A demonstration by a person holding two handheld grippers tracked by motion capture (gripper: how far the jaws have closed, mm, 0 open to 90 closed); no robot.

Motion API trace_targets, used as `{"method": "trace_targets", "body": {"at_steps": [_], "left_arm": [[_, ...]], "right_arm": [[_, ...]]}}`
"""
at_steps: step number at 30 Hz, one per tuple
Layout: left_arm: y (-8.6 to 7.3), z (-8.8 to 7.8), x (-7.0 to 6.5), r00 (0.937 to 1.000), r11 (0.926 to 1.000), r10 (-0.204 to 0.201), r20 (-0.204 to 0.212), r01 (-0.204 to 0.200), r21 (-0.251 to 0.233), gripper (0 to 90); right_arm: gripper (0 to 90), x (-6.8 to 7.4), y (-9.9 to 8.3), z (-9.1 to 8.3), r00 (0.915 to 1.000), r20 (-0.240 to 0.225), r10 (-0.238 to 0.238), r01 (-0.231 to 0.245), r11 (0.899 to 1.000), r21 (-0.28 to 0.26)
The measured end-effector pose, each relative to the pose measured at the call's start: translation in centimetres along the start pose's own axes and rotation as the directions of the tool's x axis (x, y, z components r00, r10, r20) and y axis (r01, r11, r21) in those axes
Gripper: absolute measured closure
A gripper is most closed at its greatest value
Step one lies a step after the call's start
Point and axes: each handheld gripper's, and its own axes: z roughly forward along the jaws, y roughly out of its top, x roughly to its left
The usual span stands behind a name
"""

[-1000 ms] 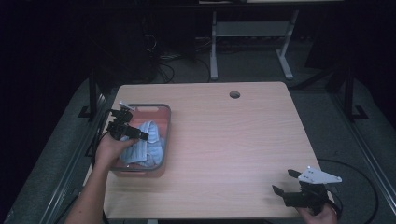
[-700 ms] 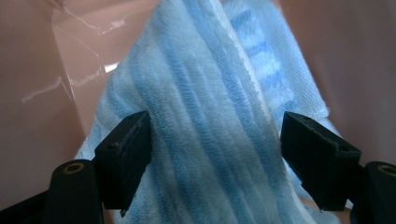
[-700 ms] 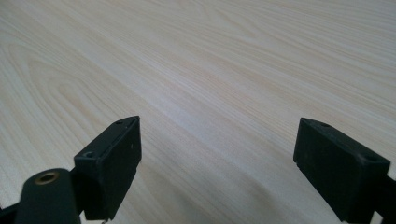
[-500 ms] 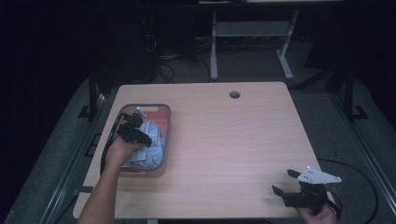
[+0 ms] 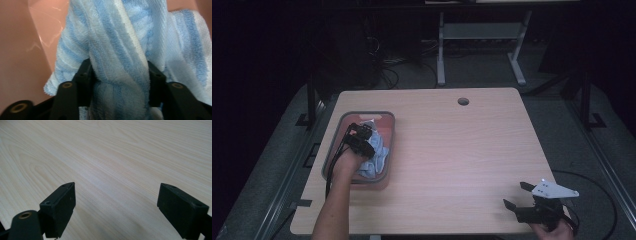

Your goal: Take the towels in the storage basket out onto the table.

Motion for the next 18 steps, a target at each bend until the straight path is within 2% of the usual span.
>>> {"method": "trace_targets", "body": {"at_steps": [7, 10, 11, 12, 15, 16, 17, 18], "left_arm": [[0.0, -0.2, 0.1, 0.9997, 0.9997, -0.023, 0.004, 0.023, -0.007, 59.1], [-0.3, -0.6, 0.8, 0.9981, 0.9985, -0.042, 0.045, 0.043, -0.033, 62.2], [-0.3, -0.6, 0.8, 0.9981, 0.9985, -0.042, 0.045, 0.043, -0.033, 62.9], [-0.6, -0.8, 1.1, 0.9966, 0.9971, -0.05, 0.066, 0.053, -0.055, 63.6], [-1.0, -1.0, 1.3, 0.9949, 0.9956, -0.053, 0.085, 0.059, -0.072, 64.6], [-1.3, -1.3, 1.7, 0.9922, 0.9942, -0.058, 0.11, 0.067, -0.084, 64.9], [-1.3, -1.3, 1.7, 0.9922, 0.9942, -0.058, 0.11, 0.067, -0.084, 65.2], [-1.6, -1.7, 2.1, 0.9873, 0.9916, -0.068, 0.144, 0.083, -0.1, 65.3]], "right_arm": [[14.6, -0.1, 0.0, -0.2, 1.0, 0.003, 0.009, -0.009, 1.0, -0.01], [14.6, -0.1, 0.1, -0.2, 1.0, 0.0, 0.01, -0.01, 1.0, -0.015], [14.6, -0.1, 0.1, -0.2, 0.9999, -0.001, 0.01, -0.01, 1.0, -0.015], [14.6, -0.2, 0.1, -0.2, 1.0, 0.001, 0.009, -0.009, 1.0, -0.019], [14.6, -0.2, 0.1, -0.1, 0.9999, 0.002, 0.016, -0.016, 1.0, -0.021], [14.6, -0.3, 0.2, -0.1, 0.9998, 0.003, 0.017, -0.017, 1.0, -0.025], [14.6, -0.3, 0.2, -0.1, 0.9998, 0.003, 0.017, -0.017, 1.0, -0.025], [14.6, -0.3, 0.2, -0.2, 0.9998, 0.006, 0.019, -0.019, 1.0, -0.025]]}}
